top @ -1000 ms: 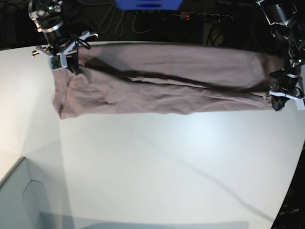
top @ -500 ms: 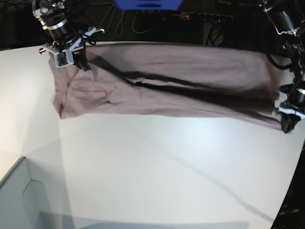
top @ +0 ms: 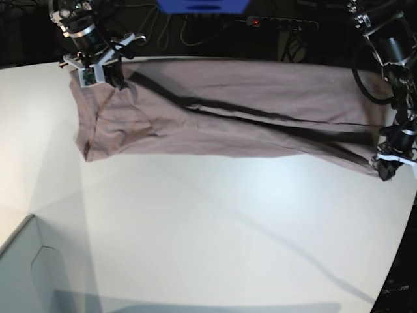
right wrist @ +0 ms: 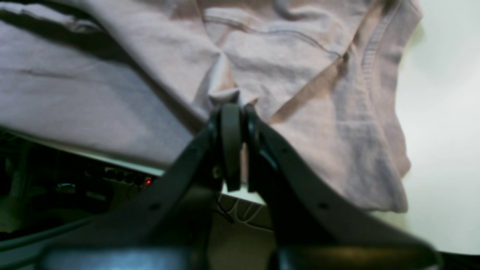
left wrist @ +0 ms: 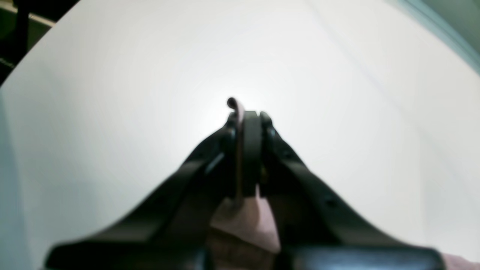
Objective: Layout the t-shirt on the table in an organized manner, then fold the t-shirt properly
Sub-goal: 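Hold the strip ends with both grippers and straighten the folded strip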
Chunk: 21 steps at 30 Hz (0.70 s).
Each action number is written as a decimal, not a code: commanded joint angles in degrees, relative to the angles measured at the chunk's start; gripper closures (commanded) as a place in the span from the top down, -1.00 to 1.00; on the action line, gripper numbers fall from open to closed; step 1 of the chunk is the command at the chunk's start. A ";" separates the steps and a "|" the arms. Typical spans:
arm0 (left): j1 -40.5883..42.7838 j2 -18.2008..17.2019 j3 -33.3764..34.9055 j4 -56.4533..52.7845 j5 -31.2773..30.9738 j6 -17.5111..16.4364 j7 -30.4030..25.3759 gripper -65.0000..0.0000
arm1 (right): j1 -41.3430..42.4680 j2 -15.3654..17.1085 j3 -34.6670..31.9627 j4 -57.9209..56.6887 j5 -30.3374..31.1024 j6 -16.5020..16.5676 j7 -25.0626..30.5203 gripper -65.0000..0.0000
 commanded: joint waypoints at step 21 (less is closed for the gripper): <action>5.19 -2.31 -0.29 -4.89 -0.89 -0.56 -1.55 -1.00 | 0.95 0.45 1.24 0.82 0.90 1.02 1.37 -1.00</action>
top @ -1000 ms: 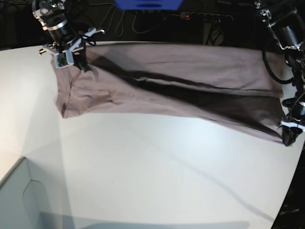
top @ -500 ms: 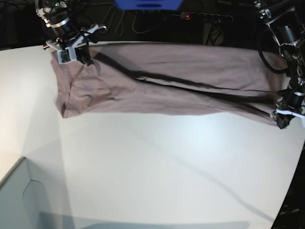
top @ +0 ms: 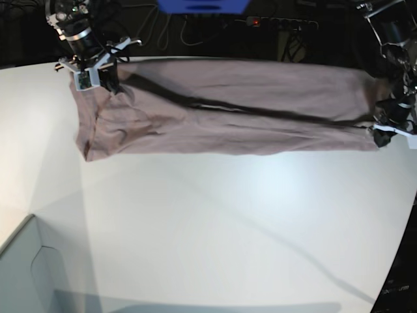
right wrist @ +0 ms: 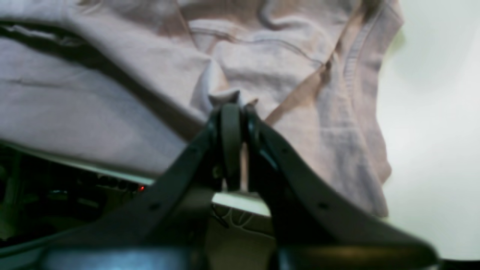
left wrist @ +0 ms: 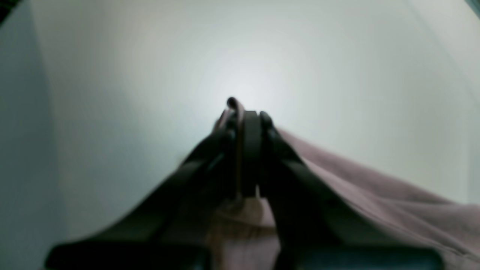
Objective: Layout the t-shirt on the table in an organized manner, then fold the t-shirt properly
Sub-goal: 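Hold the strip ends with both grippers and straighten the folded strip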
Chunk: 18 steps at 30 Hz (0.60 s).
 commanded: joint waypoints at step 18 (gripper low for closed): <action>1.72 -0.01 -0.40 0.80 -1.11 -0.38 -0.71 -0.09 | 0.92 1.02 0.10 -0.39 0.74 0.97 1.21 -1.00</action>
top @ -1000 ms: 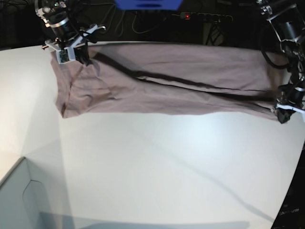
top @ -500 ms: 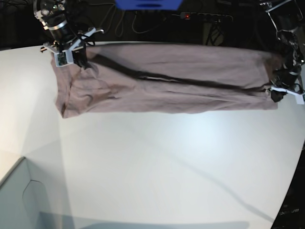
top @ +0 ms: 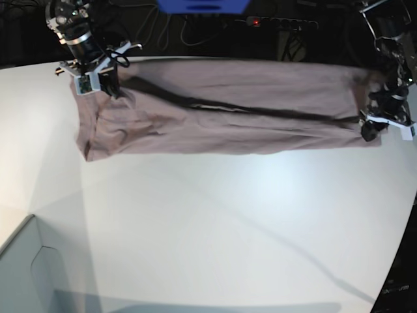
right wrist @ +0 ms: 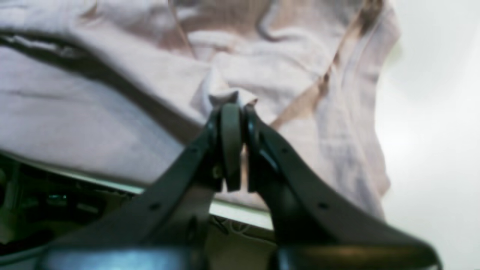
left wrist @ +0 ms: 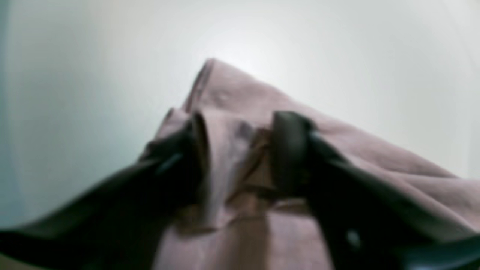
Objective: Layout the t-shirt on the table in an organized manner, then fold the t-shirt properly
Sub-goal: 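Hold the strip ends with both grippers and straighten the folded strip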
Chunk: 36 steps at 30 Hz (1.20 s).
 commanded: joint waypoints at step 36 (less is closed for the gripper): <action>9.14 -4.00 -0.58 5.76 -15.46 0.47 6.58 0.59 | 1.45 0.80 -0.08 -5.30 0.41 0.97 0.64 -1.00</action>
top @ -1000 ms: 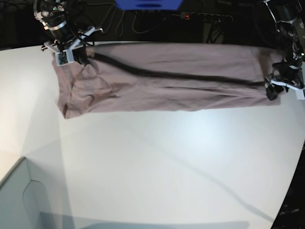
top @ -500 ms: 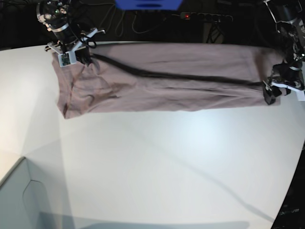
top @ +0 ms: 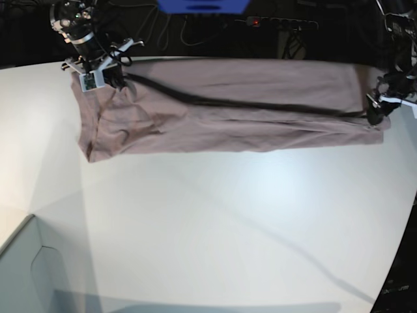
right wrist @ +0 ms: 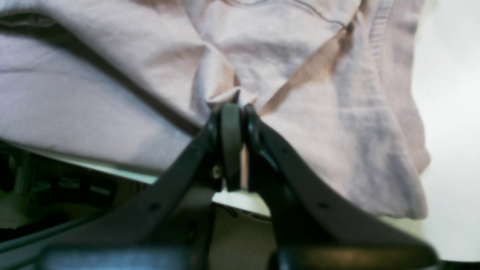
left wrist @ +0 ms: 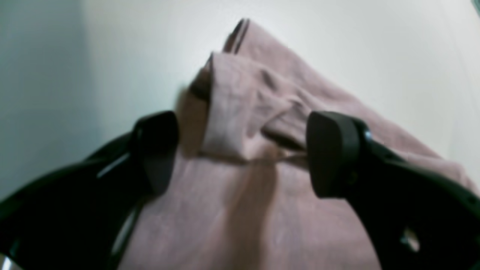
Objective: Layout the t-shirt on the table in an organized manner, then fold the t-shirt properly
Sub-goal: 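Hold the strip ends with both grippers and straighten the folded strip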
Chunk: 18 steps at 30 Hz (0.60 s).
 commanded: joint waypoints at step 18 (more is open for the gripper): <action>-2.21 4.42 -0.25 0.56 11.49 -0.07 -1.02 -0.16 | 0.65 -0.09 0.01 1.06 0.68 0.97 1.23 -1.00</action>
